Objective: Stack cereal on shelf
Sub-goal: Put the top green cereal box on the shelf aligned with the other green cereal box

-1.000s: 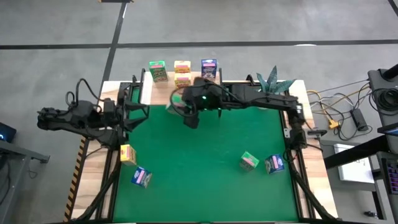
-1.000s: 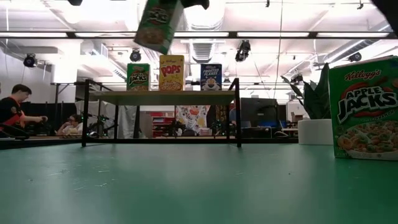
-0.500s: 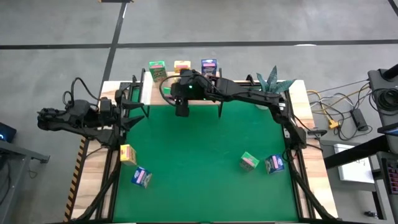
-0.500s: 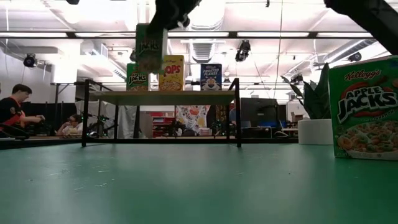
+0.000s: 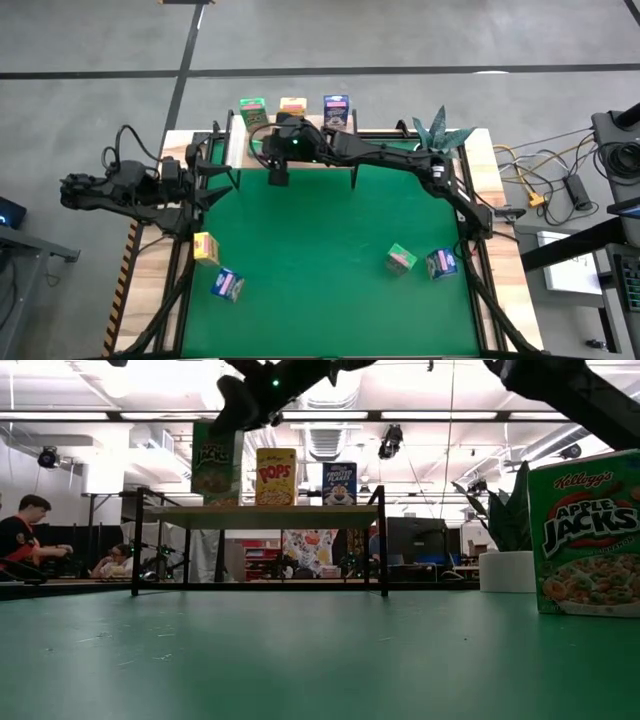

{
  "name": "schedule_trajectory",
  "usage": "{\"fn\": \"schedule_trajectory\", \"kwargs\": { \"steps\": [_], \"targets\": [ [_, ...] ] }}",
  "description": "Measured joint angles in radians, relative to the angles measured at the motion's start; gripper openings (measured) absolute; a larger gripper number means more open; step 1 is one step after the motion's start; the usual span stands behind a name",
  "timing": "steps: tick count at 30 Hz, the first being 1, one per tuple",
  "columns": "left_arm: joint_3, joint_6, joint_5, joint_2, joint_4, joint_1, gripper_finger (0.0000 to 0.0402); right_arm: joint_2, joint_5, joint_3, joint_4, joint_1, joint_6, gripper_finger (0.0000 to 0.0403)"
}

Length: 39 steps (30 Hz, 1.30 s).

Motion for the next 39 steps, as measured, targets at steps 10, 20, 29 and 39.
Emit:
{"fn": "schedule_trajectory", "kwargs": {
  "steps": [10, 20, 29, 39],
  "targets": [
    [-0.001, 0.005, 0.000, 0.001, -0.001, 0.000, 0.0217, 0.033, -0.003, 0.000, 0.034, -0.026, 0.010, 0.0184],
    [-0.001, 0.011, -0.001, 0.002, -0.001, 0.000, 0.0217, 0.051, -0.003, -0.002, 0.038, -0.043, 0.027, 0.0238],
    [-0.001, 0.011, -0.011, 0.005, 0.000, 0.000, 0.0217, 0.033, 0.005, 0.021, 0.024, -0.039, 0.019, 0.0249],
    [-0.001, 0.011, -0.031, 0.072, 0.001, 0.000, 0.0217, -0.086, 0.006, 0.021, -0.119, -0.007, 0.015, 0.0239]
  ]
}}
